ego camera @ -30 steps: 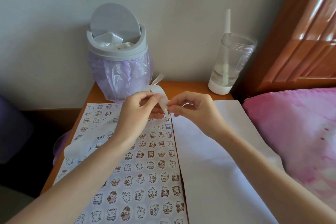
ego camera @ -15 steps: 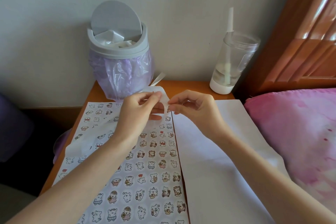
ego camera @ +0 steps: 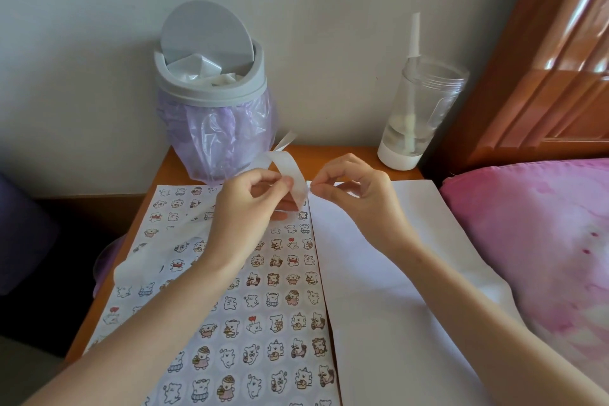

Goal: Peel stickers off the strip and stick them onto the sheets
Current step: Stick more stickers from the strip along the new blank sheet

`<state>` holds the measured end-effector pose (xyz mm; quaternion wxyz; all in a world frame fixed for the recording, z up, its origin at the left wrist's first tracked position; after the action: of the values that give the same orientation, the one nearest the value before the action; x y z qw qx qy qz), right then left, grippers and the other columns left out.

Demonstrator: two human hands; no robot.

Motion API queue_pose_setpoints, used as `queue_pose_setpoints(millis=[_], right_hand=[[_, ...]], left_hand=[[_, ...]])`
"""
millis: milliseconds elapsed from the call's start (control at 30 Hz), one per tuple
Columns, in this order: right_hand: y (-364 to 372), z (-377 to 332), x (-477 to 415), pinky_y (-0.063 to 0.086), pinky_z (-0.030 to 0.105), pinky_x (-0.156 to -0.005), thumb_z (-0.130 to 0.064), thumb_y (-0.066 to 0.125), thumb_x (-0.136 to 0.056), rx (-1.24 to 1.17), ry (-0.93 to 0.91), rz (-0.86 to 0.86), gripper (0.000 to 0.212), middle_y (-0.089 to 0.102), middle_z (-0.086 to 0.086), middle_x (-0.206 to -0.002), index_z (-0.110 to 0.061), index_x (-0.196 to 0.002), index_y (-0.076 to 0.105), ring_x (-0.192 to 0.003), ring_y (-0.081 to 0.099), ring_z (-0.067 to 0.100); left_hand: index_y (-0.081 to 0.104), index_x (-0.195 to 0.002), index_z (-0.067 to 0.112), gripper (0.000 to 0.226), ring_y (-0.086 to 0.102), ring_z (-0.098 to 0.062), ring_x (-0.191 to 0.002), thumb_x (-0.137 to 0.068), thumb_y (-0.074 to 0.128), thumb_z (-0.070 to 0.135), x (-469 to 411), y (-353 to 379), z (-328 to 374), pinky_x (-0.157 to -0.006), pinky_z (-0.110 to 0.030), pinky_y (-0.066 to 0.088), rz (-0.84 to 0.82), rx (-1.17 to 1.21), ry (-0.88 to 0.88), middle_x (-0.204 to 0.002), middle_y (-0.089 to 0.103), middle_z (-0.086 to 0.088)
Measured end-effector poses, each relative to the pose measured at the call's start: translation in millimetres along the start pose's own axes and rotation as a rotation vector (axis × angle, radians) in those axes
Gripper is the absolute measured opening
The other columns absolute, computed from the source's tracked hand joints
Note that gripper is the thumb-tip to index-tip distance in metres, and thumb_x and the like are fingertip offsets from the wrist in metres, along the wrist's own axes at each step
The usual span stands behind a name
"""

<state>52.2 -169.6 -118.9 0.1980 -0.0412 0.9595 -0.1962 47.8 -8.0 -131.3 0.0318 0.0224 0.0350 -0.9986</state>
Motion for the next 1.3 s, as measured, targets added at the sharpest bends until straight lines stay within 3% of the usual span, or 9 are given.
queue_pose_setpoints(millis=[100, 267, 400, 600, 933, 1300], right_hand=[[-10.8, 3.8, -4.2, 0.051, 0.023, -0.066, -0.006, 0.068, -0.083, -0.092, 0.079, 0.024, 0.007, 0.066, -0.005, -0.079, -0.013, -0.08, 0.068, -0.071, 0.059, 0.007], [-42.2, 34.1, -21.4, 0.049, 0.018, -0.054, -0.01, 0.068, -0.084, 0.063, 0.324, -0.055, 0.003, 0.067, -0.002, -0.072, -0.008, -0.086, 0.07, -0.057, 0.057, 0.003], [-46.7, 54.3, -27.9, 0.045, 0.016, -0.049, -0.007, 0.067, -0.084, 0.115, 0.441, -0.081, 0.002, 0.066, -0.002, -0.068, -0.006, -0.085, 0.069, -0.047, 0.052, 0.001], [-42.7, 60.0, -36.3, 0.043, 0.013, -0.048, -0.006, 0.067, -0.084, 0.146, 0.427, -0.106, 0.009, 0.067, -0.012, -0.06, -0.012, -0.077, 0.069, -0.046, 0.052, -0.001], [-38.2, 60.1, -38.0, 0.041, 0.01, -0.047, -0.01, 0.069, -0.084, 0.194, 0.4, -0.127, 0.009, 0.068, -0.001, -0.071, -0.016, -0.078, 0.069, -0.046, 0.054, -0.003], [-36.9, 66.4, -35.8, 0.041, 0.014, -0.051, -0.012, 0.07, -0.083, 0.241, 0.372, -0.078, 0.011, 0.066, -0.006, -0.068, -0.02, -0.075, 0.069, -0.054, 0.054, 0.001]], left_hand=[[0.066, -0.084, 0.019, 0.006, 0.071, -0.011, -0.061, -0.088, 0.063, 0.016, -1.7, 0.9, -5.7, -0.057, -0.022, 0.057, 0.004, -0.054, 0.023, -0.069, 0.073, 0.002], [0.066, -0.085, 0.017, 0.005, 0.069, -0.009, -0.057, -0.088, 0.063, 0.016, -0.9, 2.6, -12.3, -0.05, -0.016, 0.052, -0.006, -0.128, 0.061, -0.071, 0.072, -0.001], [0.066, -0.087, 0.018, 0.006, 0.07, -0.015, -0.058, -0.089, 0.061, 0.02, -2.5, 3.6, -19.6, -0.054, -0.027, 0.058, -0.05, -0.176, 0.036, -0.073, 0.073, -0.003], [0.067, -0.091, 0.017, 0.009, 0.068, -0.012, -0.056, -0.09, 0.06, 0.022, -3.2, 4.6, -21.7, -0.053, -0.023, 0.057, -0.078, -0.215, 0.038, -0.071, 0.073, 0.002], [0.067, -0.088, 0.017, 0.008, 0.066, -0.012, -0.053, -0.09, 0.06, 0.021, -4.4, 5.3, -24.2, -0.05, -0.02, 0.055, -0.083, -0.199, 0.037, -0.067, 0.072, 0.001], [0.068, -0.096, 0.016, 0.013, 0.066, -0.011, -0.055, -0.089, 0.06, 0.024, -6.4, 5.9, -29.7, -0.052, -0.02, 0.054, -0.097, -0.208, 0.029, -0.071, 0.073, 0.001]])
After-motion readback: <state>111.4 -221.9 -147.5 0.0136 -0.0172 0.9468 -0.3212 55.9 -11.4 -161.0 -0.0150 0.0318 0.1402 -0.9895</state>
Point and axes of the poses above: each hand's wrist, its own x-axis away from the middle knuckle, its own y-axis out of the palm, z = x × y, the point moved 4 cm from there along -x, towards the middle knuckle
